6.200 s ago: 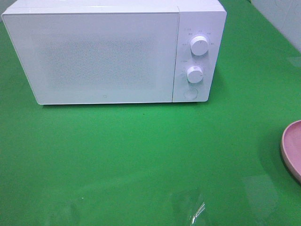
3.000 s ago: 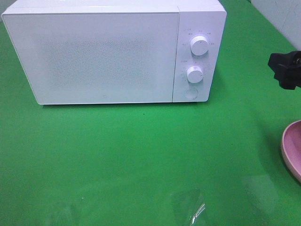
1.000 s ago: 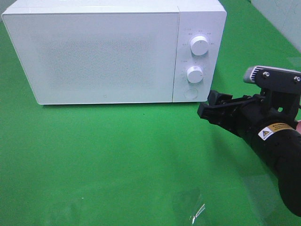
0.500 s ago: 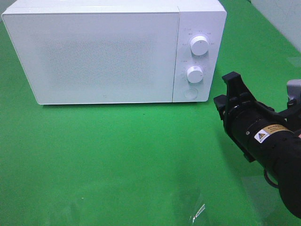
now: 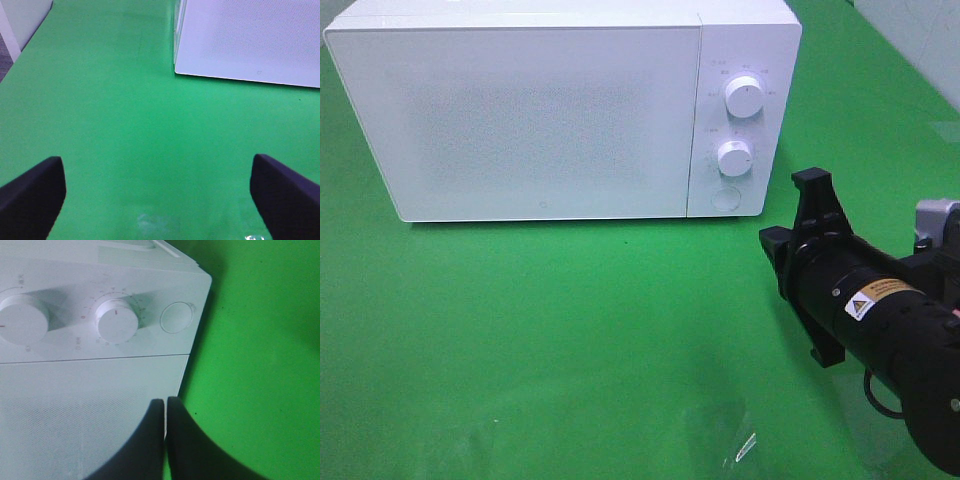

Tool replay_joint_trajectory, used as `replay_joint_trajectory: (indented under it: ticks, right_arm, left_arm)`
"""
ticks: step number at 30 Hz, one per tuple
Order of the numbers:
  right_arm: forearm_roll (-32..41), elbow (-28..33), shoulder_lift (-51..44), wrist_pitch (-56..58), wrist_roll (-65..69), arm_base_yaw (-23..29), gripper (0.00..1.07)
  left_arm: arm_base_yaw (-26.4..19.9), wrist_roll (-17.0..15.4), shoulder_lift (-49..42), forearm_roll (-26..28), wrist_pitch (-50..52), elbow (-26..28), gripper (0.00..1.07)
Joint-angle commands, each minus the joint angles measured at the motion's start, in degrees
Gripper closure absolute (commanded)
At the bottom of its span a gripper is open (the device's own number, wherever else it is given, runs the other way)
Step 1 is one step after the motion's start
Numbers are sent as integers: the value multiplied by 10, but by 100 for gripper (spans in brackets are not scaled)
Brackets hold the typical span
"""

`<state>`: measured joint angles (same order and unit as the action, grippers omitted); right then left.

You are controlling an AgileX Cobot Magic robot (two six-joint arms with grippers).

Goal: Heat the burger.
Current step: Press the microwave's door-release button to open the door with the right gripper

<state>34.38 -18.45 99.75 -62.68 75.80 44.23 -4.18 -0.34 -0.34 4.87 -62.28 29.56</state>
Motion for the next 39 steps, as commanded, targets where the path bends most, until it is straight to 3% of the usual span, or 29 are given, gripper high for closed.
replay_joint_trajectory:
  ticks: [1,9,24,39]
  right_arm:
    - [-3,-2,10,-7,20,-2,107]
    - [-4,-25,58,-18,42,-4,107]
    - [-68,-112,125,18,49,-91,107]
    - [-81,-213,179,88,56,-138,107]
  left_arm:
    - [-1,-5,-9,5,11,1,15]
    - [-1,-5,-9,5,11,1,15]
    - [-1,-5,-9,5,11,1,15]
    - [-1,-5,-9,4,11,1,15]
